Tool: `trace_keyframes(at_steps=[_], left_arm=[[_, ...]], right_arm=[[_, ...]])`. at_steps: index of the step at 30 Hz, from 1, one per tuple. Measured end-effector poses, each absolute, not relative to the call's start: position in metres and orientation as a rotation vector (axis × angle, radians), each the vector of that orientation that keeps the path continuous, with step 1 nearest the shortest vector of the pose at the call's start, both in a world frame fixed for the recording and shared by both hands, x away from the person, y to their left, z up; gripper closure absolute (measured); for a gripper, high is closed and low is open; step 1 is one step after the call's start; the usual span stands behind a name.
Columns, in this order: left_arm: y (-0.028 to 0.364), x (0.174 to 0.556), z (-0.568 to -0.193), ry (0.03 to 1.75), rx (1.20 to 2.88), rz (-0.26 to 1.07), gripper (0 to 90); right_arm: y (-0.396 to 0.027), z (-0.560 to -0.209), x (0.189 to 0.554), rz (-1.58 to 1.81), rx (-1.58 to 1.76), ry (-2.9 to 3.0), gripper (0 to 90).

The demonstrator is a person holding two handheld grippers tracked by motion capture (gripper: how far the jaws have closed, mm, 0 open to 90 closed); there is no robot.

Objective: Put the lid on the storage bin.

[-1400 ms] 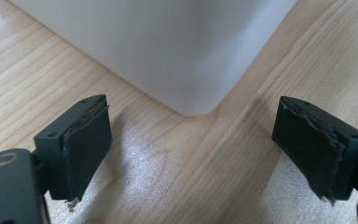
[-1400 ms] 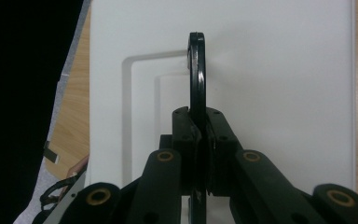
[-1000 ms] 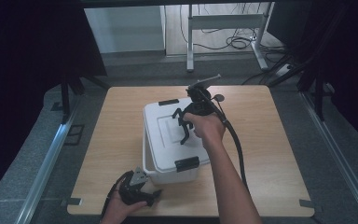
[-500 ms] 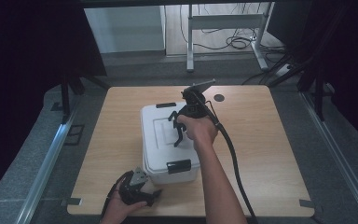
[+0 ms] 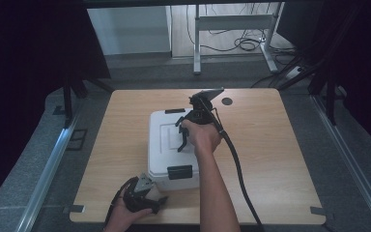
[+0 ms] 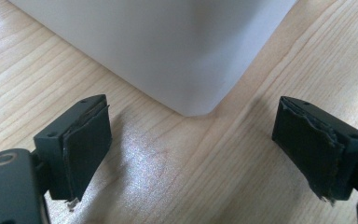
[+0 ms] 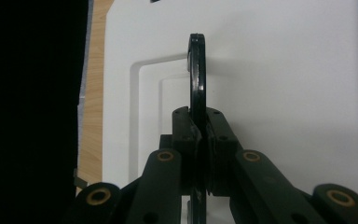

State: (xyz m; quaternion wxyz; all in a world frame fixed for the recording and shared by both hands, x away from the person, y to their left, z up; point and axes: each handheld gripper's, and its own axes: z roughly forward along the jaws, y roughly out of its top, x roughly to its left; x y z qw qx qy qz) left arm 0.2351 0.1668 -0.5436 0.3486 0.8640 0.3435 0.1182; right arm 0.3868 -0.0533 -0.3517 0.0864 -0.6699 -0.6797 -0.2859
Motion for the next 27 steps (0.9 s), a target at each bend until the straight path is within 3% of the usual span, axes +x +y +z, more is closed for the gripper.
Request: trace_keyframes(at_steps=[27], left_arm=[[0.1666, 0.2354, -0.5436, 0.886, 2.243, 0.306, 11.5]], right_arm=[[-0.0515, -0.3544, 0.3827, -0.884, -1.972, -2.038, 85.0]])
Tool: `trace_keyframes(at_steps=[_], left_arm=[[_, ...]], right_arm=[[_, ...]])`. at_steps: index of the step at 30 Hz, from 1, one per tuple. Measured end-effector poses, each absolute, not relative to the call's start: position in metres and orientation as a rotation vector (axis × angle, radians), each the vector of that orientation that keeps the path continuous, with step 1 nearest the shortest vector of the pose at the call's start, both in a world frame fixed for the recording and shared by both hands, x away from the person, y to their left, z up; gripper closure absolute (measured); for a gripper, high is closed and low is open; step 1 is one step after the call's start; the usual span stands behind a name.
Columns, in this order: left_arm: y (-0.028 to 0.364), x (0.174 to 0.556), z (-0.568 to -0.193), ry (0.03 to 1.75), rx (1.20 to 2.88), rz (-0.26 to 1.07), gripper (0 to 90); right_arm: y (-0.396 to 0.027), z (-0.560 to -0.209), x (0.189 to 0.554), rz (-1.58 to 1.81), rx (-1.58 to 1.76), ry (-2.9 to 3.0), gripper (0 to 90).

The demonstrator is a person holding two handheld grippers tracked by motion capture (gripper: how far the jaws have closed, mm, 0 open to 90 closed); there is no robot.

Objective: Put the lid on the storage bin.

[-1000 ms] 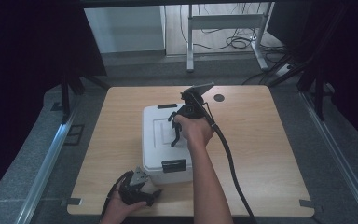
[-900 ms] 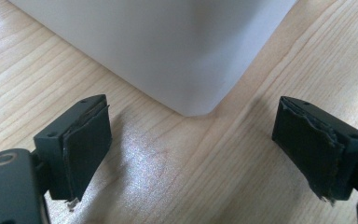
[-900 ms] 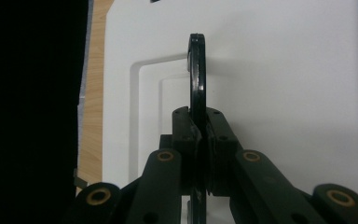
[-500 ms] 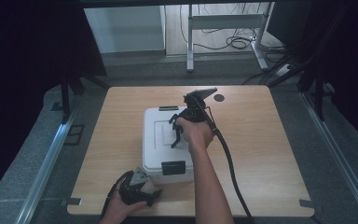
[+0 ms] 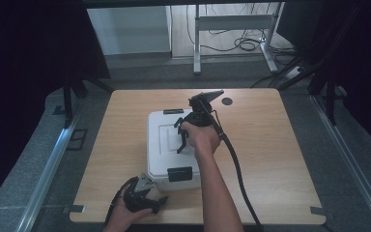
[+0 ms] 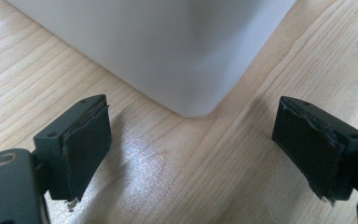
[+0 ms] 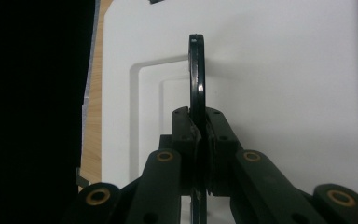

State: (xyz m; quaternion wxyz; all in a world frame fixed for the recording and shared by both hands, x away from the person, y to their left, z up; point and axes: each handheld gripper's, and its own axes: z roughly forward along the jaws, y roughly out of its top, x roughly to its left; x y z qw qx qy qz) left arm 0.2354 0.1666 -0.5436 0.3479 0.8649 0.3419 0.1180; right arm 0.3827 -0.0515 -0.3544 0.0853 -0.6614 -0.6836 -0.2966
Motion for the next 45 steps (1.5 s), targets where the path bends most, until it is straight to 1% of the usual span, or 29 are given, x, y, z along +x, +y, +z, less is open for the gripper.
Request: trace_keyframes(at_steps=[16, 17, 22, 26, 29, 38, 45], left_arm=[[0.167, 0.236, -0.544, 0.886, 2.242, 0.309, 11.5], [0.167, 0.235, -0.544, 0.887, 2.242, 0.310, 11.5], [0.167, 0.236, -0.544, 0.887, 2.242, 0.309, 11.5], [0.167, 0.236, -0.544, 0.886, 2.242, 0.309, 11.5], [0.167, 0.235, -0.544, 0.884, 2.244, 0.309, 11.5], [0.166, 0.235, -0.544, 0.887, 2.241, 0.309, 11.6], [0.167, 0.235, -0.544, 0.885, 2.245, 0.307, 11.5]], right_arm=[[-0.052, -0.365, 0.384, -0.887, -1.968, -2.020, 84.3], [-0.052, -0.365, 0.384, -0.888, -1.962, -2.024, 83.1], [-0.055, -0.361, 0.385, -0.910, -1.907, -2.066, 64.2], [-0.068, -0.353, 0.384, -0.939, -1.884, -2.102, 55.8], [-0.078, -0.348, 0.381, -0.973, -1.869, -2.143, 53.4], [-0.108, -0.344, 0.374, -1.072, -1.833, -2.178, 52.8], [-0.132, -0.348, 0.370, -1.143, -1.820, -2.187, 51.8]])
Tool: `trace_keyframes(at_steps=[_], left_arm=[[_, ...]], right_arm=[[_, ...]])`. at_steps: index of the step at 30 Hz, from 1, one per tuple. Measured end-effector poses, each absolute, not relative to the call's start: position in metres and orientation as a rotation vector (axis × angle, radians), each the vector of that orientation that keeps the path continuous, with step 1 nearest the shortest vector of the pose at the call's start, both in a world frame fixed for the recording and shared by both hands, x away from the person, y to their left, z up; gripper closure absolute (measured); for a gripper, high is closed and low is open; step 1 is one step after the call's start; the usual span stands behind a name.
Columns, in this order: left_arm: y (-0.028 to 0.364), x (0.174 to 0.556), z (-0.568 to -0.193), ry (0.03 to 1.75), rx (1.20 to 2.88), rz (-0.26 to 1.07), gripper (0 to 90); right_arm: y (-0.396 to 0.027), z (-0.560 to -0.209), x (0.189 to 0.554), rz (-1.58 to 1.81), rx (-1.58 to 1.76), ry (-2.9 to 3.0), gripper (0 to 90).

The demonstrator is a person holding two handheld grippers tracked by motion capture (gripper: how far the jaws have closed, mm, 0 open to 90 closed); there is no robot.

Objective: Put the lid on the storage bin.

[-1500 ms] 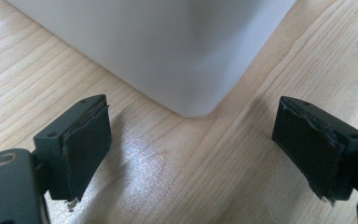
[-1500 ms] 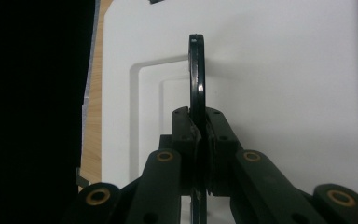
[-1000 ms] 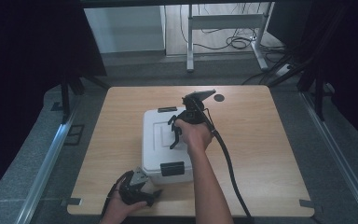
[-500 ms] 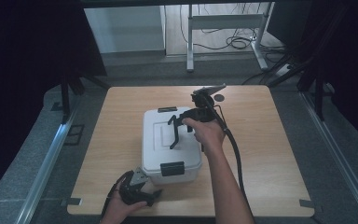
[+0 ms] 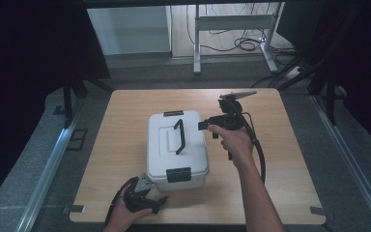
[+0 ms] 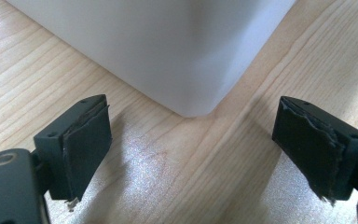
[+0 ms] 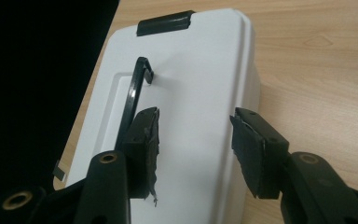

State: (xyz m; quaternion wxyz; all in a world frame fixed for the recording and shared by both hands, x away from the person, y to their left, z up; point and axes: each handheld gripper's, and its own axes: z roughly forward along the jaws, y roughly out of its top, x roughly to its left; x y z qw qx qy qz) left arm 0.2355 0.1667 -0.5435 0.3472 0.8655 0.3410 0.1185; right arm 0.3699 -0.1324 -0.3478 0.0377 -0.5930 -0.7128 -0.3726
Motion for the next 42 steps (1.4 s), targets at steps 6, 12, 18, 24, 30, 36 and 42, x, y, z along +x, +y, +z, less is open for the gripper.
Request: trace_keyframes(at_steps=[6, 12, 18, 24, 30, 36, 42], left_arm=[[0.167, 0.235, -0.543, 0.886, 2.244, 0.308, 11.5], [0.167, 0.235, -0.543, 0.886, 2.244, 0.308, 11.5], [0.167, 0.235, -0.544, 0.887, 2.243, 0.309, 11.5], [0.166, 0.235, -0.544, 0.887, 2.243, 0.310, 11.5], [0.167, 0.236, -0.543, 0.882, 2.248, 0.310, 11.5], [0.167, 0.236, -0.543, 0.882, 2.248, 0.311, 11.5], [0.166, 0.236, -0.544, 0.886, 2.243, 0.311, 11.6]], right_arm=[[-0.155, -0.355, 0.365, -1.182, -1.823, -2.198, 51.6], [-0.174, -0.366, 0.359, -1.210, -1.830, -2.210, 48.6], [-0.190, -0.383, 0.350, -1.238, -1.808, -2.252, 45.2], [-0.203, -0.405, 0.342, -1.265, -1.796, -2.311, 43.2], [-0.215, -0.435, 0.338, -1.291, -1.807, -2.274, 42.5], [-0.227, -0.457, 0.330, -1.320, -1.790, -2.329, 42.0], [-0.238, -0.482, 0.312, -1.352, -1.758, -2.354, 41.6]])
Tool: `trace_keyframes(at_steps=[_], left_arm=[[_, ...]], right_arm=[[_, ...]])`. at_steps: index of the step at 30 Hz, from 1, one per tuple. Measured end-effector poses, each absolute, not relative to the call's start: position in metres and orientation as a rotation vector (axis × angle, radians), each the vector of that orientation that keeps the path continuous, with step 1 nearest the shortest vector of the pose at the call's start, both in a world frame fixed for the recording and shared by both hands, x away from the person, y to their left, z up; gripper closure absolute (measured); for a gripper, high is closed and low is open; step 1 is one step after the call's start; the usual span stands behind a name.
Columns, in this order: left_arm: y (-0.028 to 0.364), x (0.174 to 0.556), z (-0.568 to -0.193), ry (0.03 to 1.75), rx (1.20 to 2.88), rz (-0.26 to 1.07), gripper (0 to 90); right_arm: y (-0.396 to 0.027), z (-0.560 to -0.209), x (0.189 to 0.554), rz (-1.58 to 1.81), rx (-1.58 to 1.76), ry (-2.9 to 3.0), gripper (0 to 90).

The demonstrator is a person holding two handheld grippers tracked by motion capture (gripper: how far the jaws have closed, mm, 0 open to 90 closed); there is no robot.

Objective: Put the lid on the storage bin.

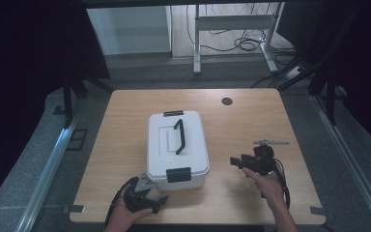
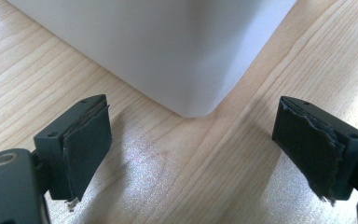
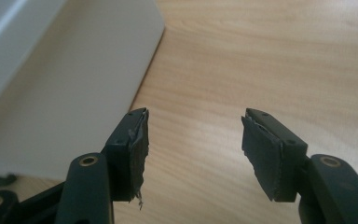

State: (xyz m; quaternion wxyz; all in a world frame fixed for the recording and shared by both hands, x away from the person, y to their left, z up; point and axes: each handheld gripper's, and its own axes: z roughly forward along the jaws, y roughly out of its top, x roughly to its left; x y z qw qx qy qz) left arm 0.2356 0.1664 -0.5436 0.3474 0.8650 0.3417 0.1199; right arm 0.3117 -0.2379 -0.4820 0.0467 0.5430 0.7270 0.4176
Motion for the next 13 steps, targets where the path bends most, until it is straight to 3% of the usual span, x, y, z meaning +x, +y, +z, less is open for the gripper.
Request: trace_keyframes(at_steps=[13], left_arm=[[0.166, 0.236, -0.544, 0.888, 2.242, 0.312, 11.6]], right_arm=[[-0.239, -0.505, 0.303, 1.262, 1.643, 2.217, 41.5]])
